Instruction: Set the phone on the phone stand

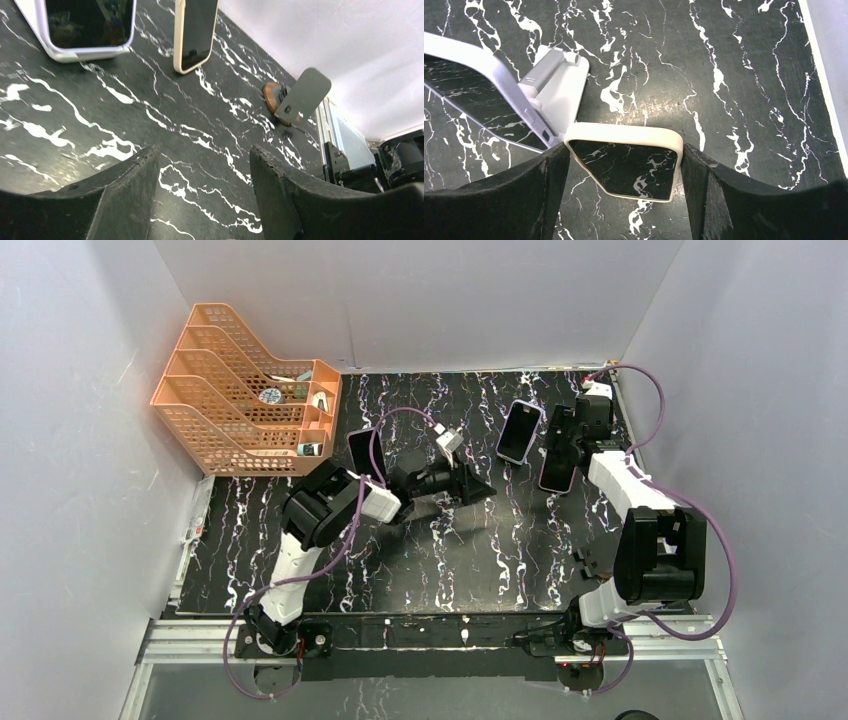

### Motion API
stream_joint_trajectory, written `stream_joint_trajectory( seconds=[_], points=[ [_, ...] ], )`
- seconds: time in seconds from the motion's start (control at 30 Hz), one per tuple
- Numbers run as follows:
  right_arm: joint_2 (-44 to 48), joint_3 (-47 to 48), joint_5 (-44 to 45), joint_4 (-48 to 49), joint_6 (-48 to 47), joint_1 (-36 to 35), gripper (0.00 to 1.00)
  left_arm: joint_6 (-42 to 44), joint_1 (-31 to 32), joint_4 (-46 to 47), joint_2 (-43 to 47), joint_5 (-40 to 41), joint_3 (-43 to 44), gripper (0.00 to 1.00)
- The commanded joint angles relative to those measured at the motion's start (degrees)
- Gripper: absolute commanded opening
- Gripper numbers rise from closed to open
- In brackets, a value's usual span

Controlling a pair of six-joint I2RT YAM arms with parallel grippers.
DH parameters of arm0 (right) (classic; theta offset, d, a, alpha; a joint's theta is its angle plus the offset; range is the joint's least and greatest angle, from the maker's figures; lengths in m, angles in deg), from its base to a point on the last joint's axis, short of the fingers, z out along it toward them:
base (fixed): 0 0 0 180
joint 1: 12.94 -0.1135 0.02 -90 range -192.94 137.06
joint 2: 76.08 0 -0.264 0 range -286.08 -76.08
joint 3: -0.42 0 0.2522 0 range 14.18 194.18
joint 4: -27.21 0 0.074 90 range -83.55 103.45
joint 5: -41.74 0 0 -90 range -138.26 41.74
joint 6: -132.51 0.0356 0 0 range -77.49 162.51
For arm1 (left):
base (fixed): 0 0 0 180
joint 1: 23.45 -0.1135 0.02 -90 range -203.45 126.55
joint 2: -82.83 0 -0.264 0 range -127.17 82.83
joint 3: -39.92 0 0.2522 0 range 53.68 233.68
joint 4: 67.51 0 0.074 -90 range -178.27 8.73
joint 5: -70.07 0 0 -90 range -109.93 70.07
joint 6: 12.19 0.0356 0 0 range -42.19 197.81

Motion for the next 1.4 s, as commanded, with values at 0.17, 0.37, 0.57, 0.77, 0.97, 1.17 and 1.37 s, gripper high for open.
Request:
stream_joint_trajectory(
  seconds=[0.17, 0.37, 0.57, 0.77, 0.97, 1.17, 1.37],
  points=[
    [4.4, -3.7, -1.9, 4.5, 0.8, -2.7, 0.69, 2.8, 1.3, 0.9, -2.5, 3.1, 0.9, 0.63],
    [5.8, -6.6, -5.2, 7.7, 0.9, -4.3, 0.69, 2.9, 1.7, 0.9, -4.4, 3.3, 1.7, 0.62],
    [8.3, -10.0, -10.3, 10.5, 2.5, -5.6, 0.69, 3.1, 2.2, 1.0, -5.5, 3.4, 2.3, 0.62],
    [9.8, -12.7, -14.4, 12.9, 4.2, -7.4, 0.69, 4.9, 3.0, 1.0, -5.4, 4.3, 2.1, 0.63],
    [9.5, -13.5, -16.7, 13.9, 5.4, -9.3, 0.7, 6.1, 4.0, 2.5, -5.2, 2.3, 1.6, 0.63],
    [9.6, -13.3, -17.7, 14.0, 6.2, -11.7, 0.7, 6.2, 4.2, 4.3, -5.3, 3.0, 1.0, 0.64],
    [9.3, -13.5, -17.2, 14.3, 6.8, -14.0, 0.71, 6.0, 4.2, 5.2, -5.5, 2.9, 0.6, 0.62]
  ],
)
